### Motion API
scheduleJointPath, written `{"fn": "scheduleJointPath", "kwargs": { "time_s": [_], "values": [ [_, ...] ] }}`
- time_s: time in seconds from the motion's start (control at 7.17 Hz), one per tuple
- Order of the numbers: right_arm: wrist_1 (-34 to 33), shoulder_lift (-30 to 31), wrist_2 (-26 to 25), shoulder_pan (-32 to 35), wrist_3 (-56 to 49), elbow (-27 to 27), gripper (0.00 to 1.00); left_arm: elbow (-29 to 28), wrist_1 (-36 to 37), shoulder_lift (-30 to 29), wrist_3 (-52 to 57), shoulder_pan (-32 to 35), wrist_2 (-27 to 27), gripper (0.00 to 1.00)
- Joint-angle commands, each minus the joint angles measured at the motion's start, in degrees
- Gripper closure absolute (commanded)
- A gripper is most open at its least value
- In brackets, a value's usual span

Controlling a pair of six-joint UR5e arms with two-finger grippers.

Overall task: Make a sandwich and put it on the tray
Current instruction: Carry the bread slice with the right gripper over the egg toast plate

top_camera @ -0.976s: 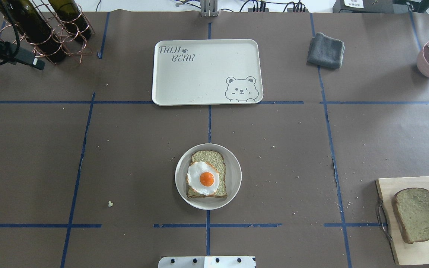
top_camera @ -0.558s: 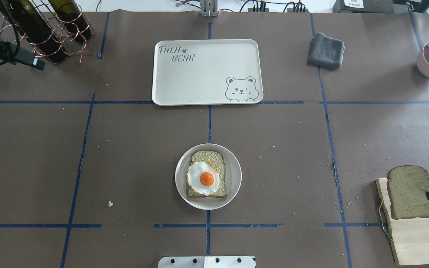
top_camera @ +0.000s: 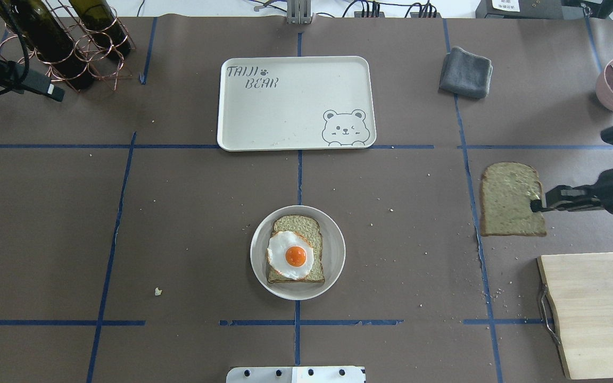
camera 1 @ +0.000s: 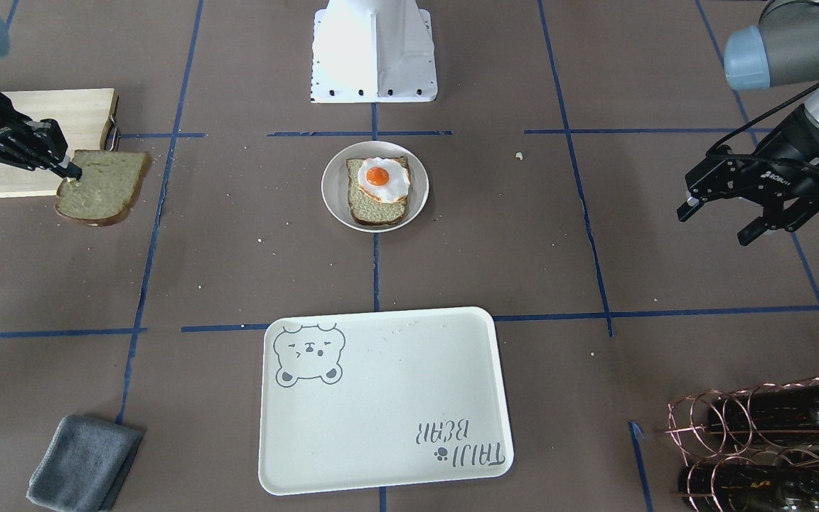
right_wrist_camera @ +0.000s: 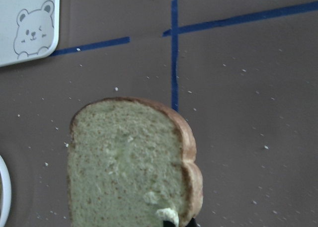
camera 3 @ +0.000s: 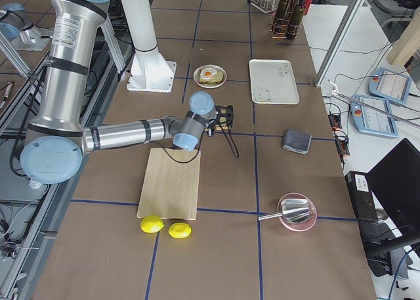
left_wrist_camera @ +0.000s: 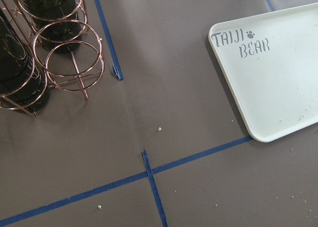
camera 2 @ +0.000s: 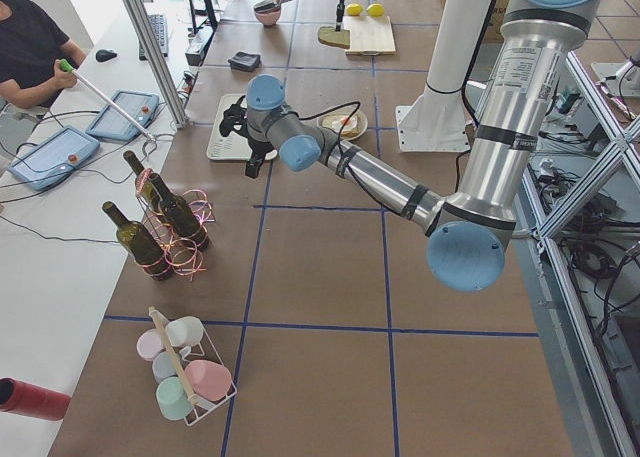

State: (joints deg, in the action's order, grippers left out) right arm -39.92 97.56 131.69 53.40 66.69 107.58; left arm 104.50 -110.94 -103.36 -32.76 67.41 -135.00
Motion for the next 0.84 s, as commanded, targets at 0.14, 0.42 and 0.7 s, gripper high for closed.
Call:
{"fn": "scheduleJointPath", "kwargs": {
  "time_s": [0.14,0.42,0.7],
  "values": [
    [-16.1,-18.5,-0.5,-7.7,7.3,0.3,1.00,-0.5,-0.1,0.0,0.0,0.0,0.0,0.00],
    [-18.7,-25.9,-8.9,-18.4,11.4,-1.2,1.00,-0.4,-0.1,0.1,-0.1,0.0,0.0,0.00],
    [-21.4,-31.3,-13.2,-23.4,15.6,-2.9,1.00,-0.4,-0.1,0.3,-0.2,0.0,0.0,0.00]
  ]
}}
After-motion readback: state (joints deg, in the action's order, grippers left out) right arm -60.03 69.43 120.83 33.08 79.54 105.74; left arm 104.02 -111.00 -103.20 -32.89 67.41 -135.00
